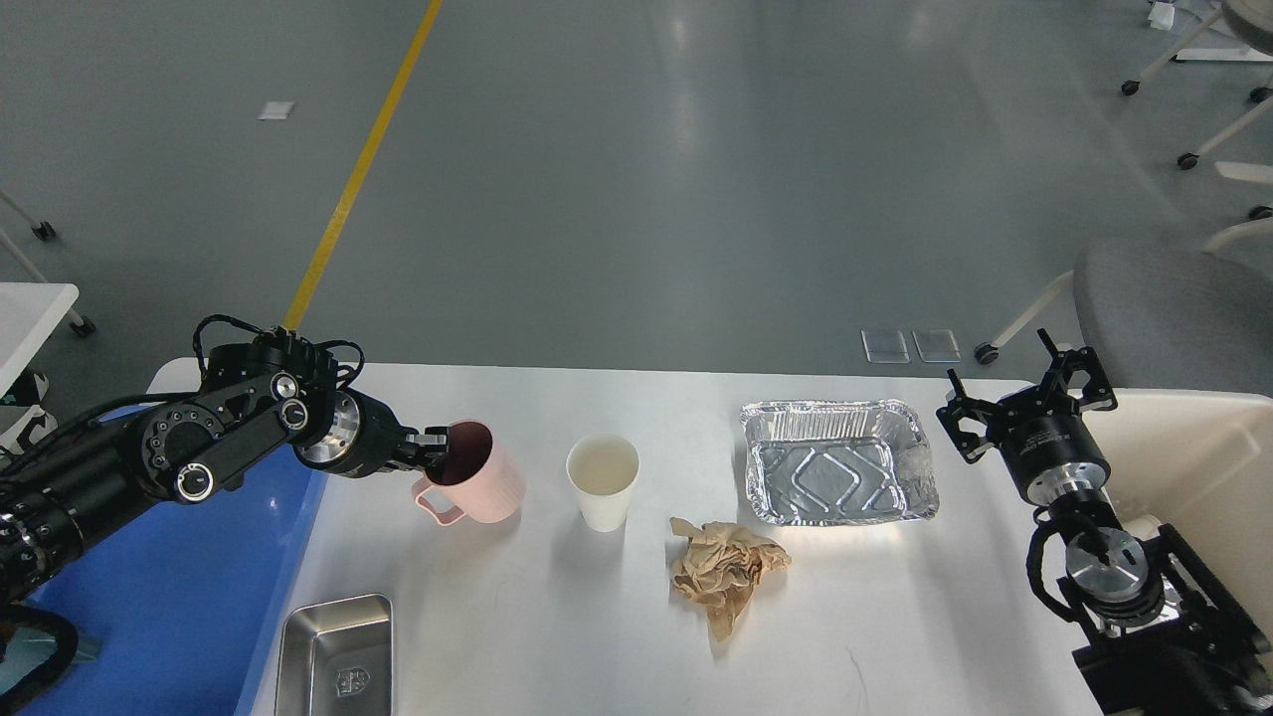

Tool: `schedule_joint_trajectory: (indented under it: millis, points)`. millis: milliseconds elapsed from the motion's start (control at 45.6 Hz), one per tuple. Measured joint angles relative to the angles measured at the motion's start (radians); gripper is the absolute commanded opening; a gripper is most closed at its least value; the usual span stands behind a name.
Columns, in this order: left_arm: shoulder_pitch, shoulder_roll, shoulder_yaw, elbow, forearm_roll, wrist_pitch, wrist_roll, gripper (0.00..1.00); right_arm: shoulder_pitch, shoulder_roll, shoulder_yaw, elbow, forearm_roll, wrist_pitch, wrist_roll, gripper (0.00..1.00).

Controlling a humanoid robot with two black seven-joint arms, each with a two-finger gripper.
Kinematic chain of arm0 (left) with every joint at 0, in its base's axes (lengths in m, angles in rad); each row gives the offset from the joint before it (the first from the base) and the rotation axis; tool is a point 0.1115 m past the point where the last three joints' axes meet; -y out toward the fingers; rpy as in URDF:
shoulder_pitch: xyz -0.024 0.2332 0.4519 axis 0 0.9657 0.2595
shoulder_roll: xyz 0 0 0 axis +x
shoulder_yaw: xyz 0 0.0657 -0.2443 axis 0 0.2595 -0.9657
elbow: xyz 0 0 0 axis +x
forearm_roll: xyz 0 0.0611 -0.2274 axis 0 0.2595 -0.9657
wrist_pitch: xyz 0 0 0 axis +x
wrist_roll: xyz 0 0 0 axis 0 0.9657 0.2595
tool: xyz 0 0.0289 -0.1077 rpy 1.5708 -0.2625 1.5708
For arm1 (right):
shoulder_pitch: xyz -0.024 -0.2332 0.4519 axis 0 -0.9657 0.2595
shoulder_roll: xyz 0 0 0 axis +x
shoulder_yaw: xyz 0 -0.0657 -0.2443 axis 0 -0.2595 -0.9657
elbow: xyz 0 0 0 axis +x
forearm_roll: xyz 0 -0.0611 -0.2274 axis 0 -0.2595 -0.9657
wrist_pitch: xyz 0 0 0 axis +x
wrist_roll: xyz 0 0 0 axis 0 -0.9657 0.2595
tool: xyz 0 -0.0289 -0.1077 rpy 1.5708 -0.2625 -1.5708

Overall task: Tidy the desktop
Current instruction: 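Lift the pink mug and carry it over the blue bin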

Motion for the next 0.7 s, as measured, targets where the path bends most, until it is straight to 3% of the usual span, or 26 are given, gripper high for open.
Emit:
schedule_joint_trajectory:
  millis: [219, 373, 570, 702]
  points:
    - [-0.073, 0.071, -0.124, -0.018, -0.062, -0.022, 0.001, 0.0, -0.001, -0.001, 0.0, 0.001, 0.0, 0.0, 0.0, 1.0]
    - [-0.204, 0.145, -0.2, -0.02, -0.172, -0.052, 0.002, 0.0, -0.002, -0.002, 0.0, 0.001, 0.0, 0.0, 0.0, 1.0]
    - [-0.391, 0.241, -0.219, -0.009, -0.323, -0.057, 0.008, 0.0, -0.002, -0.002, 0.0, 0.001, 0.0, 0.0, 0.0, 1.0]
    - [-0.478, 0.297, -0.213, -0.007, -0.398, -0.067, 0.038, 0.0, -0.002, -0.002, 0.0, 0.001, 0.0, 0.0, 0.0, 1.0]
